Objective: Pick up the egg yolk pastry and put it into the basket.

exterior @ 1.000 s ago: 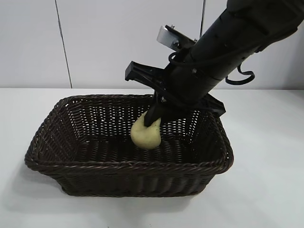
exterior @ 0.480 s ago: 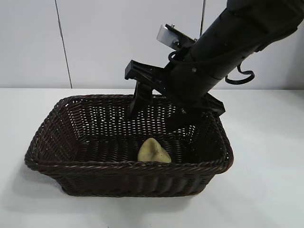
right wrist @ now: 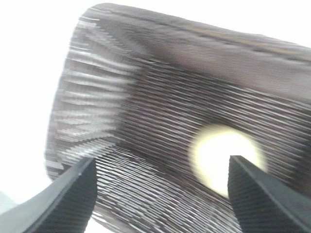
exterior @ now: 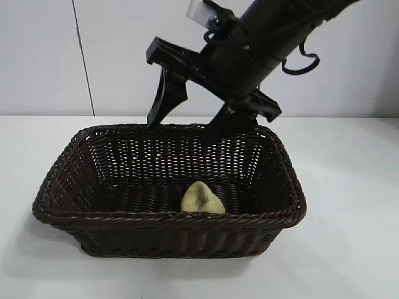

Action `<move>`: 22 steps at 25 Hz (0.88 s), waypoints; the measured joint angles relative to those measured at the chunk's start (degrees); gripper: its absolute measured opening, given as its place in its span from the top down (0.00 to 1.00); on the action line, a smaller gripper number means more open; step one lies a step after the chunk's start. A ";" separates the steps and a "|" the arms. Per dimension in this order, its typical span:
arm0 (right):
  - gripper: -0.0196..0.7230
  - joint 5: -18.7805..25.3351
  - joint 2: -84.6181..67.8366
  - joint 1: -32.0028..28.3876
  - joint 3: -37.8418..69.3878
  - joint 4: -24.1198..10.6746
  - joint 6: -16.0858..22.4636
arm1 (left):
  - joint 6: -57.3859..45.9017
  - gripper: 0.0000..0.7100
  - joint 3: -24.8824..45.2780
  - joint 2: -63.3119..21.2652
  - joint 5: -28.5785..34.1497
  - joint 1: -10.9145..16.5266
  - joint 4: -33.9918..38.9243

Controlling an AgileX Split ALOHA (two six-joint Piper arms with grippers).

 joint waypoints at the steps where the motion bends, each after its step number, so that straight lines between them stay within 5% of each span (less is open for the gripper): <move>1: 0.25 2.61 0.00 -0.51 -1.19 -2.17 0.96 | 0.00 0.12 0.00 0.00 0.00 0.00 0.00; 5: 0.25 10.46 0.00 -3.84 -4.84 -8.17 2.54 | 0.00 0.12 0.00 0.00 0.00 0.00 0.00; 15: 0.25 17.69 0.00 -17.23 -5.59 -19.57 2.69 | 0.00 0.12 0.00 0.00 0.00 0.00 0.00; 22: 0.25 20.02 0.00 -26.89 -5.59 -22.47 1.57 | 0.00 0.12 0.00 0.00 0.00 0.00 0.00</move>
